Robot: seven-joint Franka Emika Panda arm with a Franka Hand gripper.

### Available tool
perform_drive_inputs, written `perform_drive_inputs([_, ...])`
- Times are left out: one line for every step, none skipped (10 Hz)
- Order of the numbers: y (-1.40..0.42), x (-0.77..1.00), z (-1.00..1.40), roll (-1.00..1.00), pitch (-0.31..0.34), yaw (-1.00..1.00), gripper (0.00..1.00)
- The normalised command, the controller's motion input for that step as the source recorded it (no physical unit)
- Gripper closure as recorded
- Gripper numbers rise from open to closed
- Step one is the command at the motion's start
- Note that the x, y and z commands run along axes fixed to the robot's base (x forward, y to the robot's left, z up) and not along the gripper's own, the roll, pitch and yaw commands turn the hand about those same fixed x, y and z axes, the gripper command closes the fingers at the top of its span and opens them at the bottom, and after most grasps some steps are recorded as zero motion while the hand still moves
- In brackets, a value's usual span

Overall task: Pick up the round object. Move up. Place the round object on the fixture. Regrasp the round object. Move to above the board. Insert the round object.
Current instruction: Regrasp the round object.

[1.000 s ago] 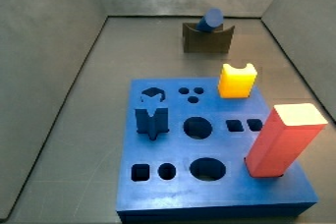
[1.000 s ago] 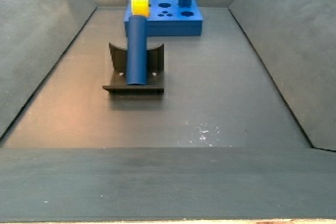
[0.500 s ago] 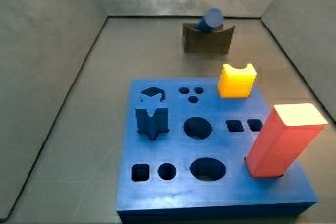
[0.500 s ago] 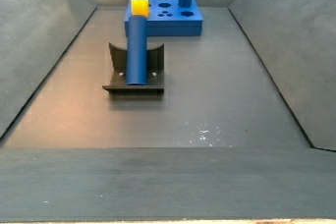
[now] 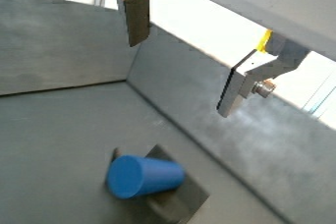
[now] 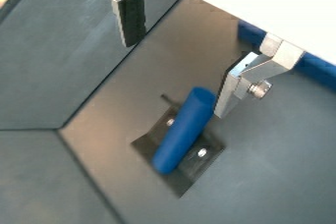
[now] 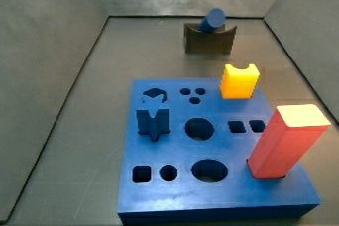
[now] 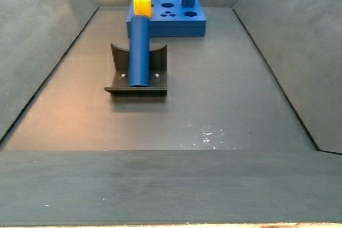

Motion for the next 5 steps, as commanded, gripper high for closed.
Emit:
perform_drive_inputs([-0.05,0.11,-0.01,1.00,0.148,0.08,0.00])
perform_drive_inputs([-0.05,0.11,-0.01,1.00,0.167,0.09,0.00])
perform_drive_inputs([-0.05,0.11,-0.01,1.00,0.216,0.15,0.00])
perform_drive_inputs([-0.05,0.12,-0.01,0.95,0.224,0.17,0.00])
perform_drive_inputs([-0.06,0.12,-0.01,0.76,0.208,0.19,0.00])
